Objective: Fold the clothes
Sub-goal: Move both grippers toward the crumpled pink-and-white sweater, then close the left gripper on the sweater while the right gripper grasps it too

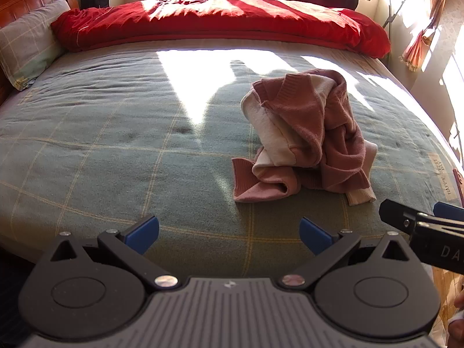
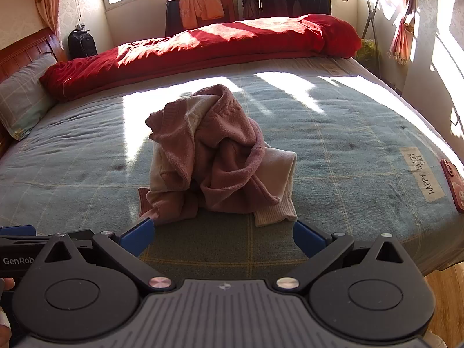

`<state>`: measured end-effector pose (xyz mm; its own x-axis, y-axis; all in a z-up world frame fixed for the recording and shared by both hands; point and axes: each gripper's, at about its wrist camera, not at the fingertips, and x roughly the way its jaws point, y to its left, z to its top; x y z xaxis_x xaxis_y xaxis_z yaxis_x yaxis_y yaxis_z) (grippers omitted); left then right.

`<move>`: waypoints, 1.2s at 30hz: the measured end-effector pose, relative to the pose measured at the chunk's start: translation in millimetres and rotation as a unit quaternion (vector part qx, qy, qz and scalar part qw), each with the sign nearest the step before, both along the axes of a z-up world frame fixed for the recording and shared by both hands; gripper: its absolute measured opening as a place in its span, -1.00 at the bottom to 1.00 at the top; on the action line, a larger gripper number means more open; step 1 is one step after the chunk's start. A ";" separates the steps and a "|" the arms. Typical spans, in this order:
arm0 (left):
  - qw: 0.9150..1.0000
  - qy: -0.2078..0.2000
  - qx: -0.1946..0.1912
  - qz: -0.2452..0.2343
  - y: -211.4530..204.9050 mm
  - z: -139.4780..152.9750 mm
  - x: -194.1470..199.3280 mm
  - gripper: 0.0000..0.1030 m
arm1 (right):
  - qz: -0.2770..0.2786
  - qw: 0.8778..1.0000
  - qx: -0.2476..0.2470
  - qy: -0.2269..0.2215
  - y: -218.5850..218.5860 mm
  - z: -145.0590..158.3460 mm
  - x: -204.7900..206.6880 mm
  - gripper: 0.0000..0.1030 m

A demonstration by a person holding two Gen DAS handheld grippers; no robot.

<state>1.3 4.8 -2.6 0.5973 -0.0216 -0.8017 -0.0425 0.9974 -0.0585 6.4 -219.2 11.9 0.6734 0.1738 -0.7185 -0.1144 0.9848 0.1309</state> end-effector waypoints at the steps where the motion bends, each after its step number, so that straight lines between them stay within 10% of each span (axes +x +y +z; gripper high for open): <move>1: 1.000 0.000 0.000 0.000 0.1 0.1 -0.1 0.99 | 0.000 1.000 0.000 0.000 0.0 0.0 -0.1 1.00; 36: 0.999 -0.040 0.001 0.015 15.4 10.1 16.0 0.99 | 0.034 0.998 0.014 -0.047 -0.2 5.3 18.9 1.00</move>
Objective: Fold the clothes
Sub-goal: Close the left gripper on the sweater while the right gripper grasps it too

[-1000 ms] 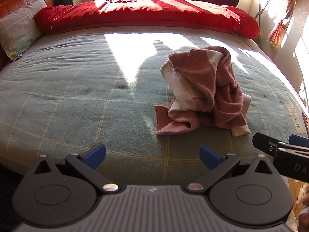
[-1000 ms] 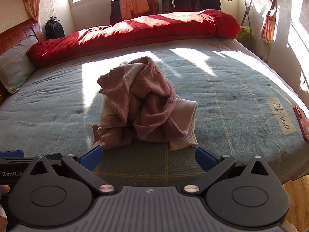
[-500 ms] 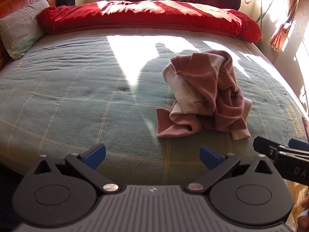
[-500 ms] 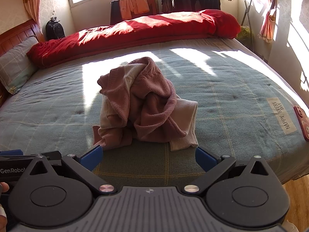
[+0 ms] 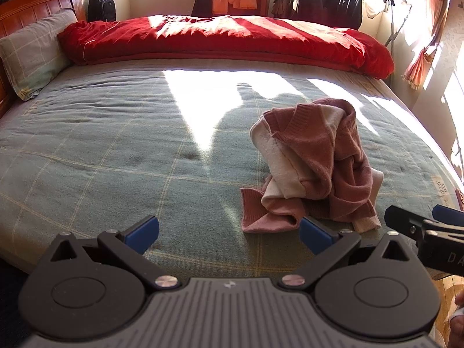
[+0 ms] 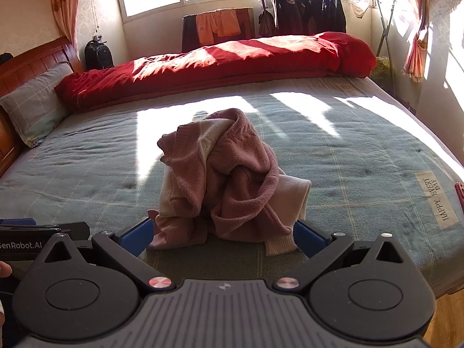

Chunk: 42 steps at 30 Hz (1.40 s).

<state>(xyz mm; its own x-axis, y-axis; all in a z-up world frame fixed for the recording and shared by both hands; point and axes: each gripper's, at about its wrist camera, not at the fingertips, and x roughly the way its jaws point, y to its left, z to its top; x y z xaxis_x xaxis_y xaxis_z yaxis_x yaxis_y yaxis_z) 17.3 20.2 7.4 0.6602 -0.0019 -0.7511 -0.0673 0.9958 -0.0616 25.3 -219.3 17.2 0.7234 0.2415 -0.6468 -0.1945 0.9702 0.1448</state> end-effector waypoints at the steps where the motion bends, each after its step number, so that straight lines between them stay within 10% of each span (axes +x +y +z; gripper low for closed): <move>1: 1.000 0.002 -0.001 0.004 1.9 -0.9 4.3 0.99 | 0.005 1.000 0.001 -0.005 -1.1 1.4 3.4 1.00; 12: 1.000 0.014 0.000 -0.004 9.2 -20.5 45.2 0.99 | 0.113 0.985 -0.093 -0.088 6.1 4.2 37.8 1.00; 18: 0.997 -0.047 -0.025 -0.046 10.6 -28.1 51.2 0.99 | 0.125 0.985 -0.091 -0.083 8.0 -10.2 56.5 0.99; 27: 0.998 0.012 -0.038 -0.041 2.3 -45.2 73.3 0.96 | 0.107 0.991 -0.069 -0.043 6.5 -25.6 73.4 0.78; 32: 0.995 -0.037 -0.056 -0.070 -9.5 -40.4 70.7 0.95 | 0.095 0.993 -0.062 -0.044 -1.2 -29.7 74.0 0.78; 34: 0.993 -0.034 -0.071 -0.089 -16.3 -36.9 77.8 0.82 | 0.089 0.994 -0.053 -0.038 -6.8 -32.6 75.2 0.78; 38: 0.988 -0.007 -0.115 -0.103 -27.1 -40.1 96.3 -0.13 | 0.084 0.996 -0.033 -0.028 -18.6 -40.6 76.7 0.78; 42: 0.981 0.011 -0.167 -0.097 -32.4 -52.6 110.8 -0.16 | 0.080 0.996 -0.024 -0.025 -28.4 -46.2 76.7 0.78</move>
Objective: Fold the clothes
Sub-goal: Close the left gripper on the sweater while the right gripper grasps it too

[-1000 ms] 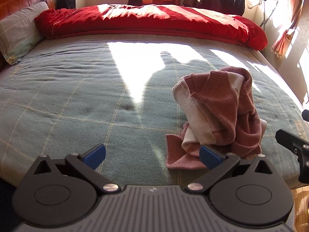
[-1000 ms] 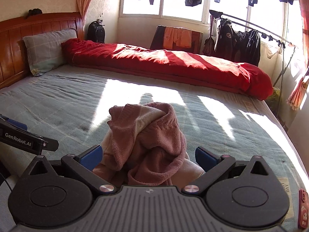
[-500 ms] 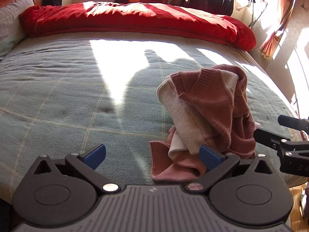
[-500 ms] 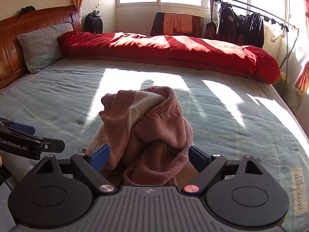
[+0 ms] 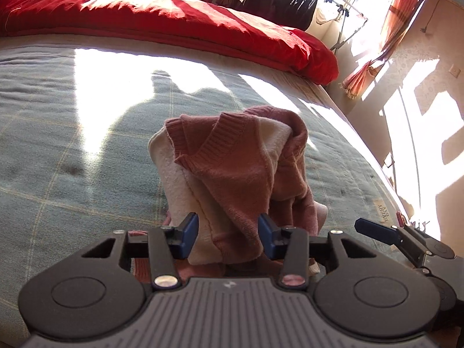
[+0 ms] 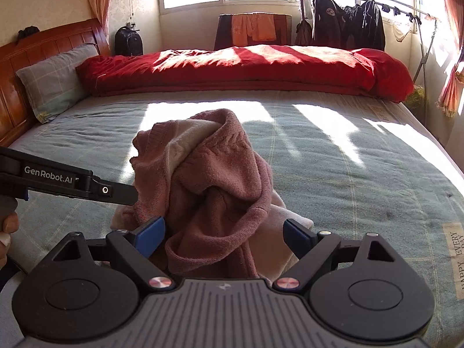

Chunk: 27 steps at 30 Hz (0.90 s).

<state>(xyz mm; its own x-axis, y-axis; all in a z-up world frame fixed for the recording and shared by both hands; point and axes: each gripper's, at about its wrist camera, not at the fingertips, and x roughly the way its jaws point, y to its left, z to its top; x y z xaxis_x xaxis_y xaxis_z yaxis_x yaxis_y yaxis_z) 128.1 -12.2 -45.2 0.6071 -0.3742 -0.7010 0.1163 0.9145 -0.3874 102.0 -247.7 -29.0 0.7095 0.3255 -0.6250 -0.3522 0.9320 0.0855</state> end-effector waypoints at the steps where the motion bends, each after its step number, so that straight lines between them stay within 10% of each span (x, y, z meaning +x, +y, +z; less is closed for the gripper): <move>1: 1.000 0.006 -0.007 0.000 -0.6 -3.3 3.1 -0.16 | -0.002 1.000 0.002 0.001 -2.4 -1.1 0.2 0.78; 18: 0.984 -0.007 -0.176 -0.012 4.1 -31.1 31.9 -0.15 | -0.013 0.999 0.029 0.021 -14.1 -14.9 9.9 0.78; 27: 0.981 0.001 -0.196 -0.018 7.3 -55.8 34.6 0.00 | -0.014 0.999 0.028 0.022 -13.4 -10.6 9.7 0.78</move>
